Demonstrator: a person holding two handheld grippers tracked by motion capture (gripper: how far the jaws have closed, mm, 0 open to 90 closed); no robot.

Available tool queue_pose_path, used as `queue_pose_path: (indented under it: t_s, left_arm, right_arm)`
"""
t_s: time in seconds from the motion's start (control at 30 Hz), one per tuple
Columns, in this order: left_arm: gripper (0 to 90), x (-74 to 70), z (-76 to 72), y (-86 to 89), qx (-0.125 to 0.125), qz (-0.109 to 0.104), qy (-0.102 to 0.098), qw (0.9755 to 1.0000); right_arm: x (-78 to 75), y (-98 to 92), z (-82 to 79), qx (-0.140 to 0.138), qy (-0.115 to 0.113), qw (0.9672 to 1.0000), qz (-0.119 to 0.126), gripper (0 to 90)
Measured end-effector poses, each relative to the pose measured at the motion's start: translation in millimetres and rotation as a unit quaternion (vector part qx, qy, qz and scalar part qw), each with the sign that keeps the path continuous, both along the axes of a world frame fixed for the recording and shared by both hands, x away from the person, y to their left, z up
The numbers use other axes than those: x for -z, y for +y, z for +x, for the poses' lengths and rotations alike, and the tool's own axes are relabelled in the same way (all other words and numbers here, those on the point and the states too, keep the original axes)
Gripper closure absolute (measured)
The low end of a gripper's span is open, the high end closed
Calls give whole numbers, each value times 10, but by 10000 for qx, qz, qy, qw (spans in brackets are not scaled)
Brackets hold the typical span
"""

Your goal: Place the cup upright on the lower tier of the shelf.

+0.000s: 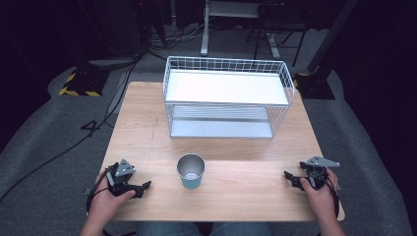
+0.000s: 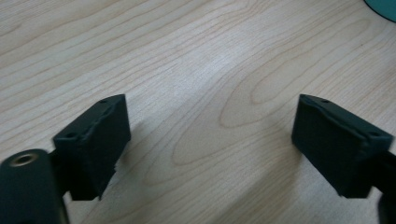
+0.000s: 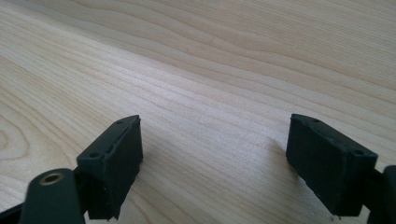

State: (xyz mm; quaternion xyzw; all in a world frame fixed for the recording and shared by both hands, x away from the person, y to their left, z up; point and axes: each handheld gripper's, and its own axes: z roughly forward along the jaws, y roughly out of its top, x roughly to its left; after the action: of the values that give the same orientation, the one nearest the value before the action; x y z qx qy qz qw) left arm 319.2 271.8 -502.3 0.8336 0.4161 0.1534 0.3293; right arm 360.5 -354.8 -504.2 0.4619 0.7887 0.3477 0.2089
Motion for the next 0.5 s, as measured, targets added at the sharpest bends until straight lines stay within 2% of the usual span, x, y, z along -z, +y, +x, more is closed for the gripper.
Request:
queue_pose_path:
  t_s: [0.07,0.13,0.5]
  left_arm:
    - [170,-17,-4,4,-14,-23,91,10000]
    - [170,-27,-14,-9,-14,-85,88,9999]
    - [199,-224,-88,-100,147,-19,-73,9999]
  right_arm:
    - [0,0,0,0,0,10000,-1,190]
    - [0,0,1,-6,0,10000,6,190]
    - [0,0,0,-1,-1,10000,0,190]
